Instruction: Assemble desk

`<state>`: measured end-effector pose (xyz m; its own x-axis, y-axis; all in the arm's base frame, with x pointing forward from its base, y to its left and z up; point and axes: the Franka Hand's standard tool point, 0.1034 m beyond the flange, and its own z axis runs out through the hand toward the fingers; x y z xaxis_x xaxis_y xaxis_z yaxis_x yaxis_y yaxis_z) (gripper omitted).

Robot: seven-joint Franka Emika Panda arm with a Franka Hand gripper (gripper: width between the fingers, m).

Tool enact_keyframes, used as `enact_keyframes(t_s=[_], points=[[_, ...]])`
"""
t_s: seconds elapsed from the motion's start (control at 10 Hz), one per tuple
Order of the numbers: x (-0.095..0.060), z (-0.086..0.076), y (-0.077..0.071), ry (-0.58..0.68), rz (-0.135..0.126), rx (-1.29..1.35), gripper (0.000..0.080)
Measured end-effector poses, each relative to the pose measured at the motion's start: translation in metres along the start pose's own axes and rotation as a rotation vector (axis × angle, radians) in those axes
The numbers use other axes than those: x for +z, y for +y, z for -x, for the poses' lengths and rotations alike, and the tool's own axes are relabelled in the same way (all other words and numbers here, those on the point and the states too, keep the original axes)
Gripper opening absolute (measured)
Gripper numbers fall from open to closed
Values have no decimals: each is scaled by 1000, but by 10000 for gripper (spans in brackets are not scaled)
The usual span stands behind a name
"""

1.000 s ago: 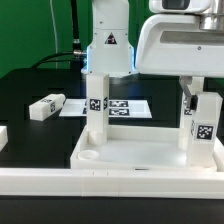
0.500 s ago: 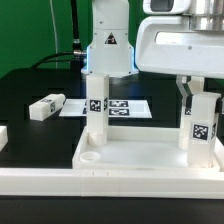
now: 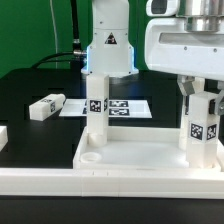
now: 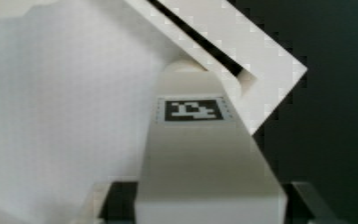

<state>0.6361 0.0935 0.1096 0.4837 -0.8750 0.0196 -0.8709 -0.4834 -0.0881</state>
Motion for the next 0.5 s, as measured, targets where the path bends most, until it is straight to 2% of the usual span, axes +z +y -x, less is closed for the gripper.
enact_keyframes(t_s=[0.3,0.5], points=[[0,1,0,-14,-4,282,292],[0,2,0,-13,-4,301,293]])
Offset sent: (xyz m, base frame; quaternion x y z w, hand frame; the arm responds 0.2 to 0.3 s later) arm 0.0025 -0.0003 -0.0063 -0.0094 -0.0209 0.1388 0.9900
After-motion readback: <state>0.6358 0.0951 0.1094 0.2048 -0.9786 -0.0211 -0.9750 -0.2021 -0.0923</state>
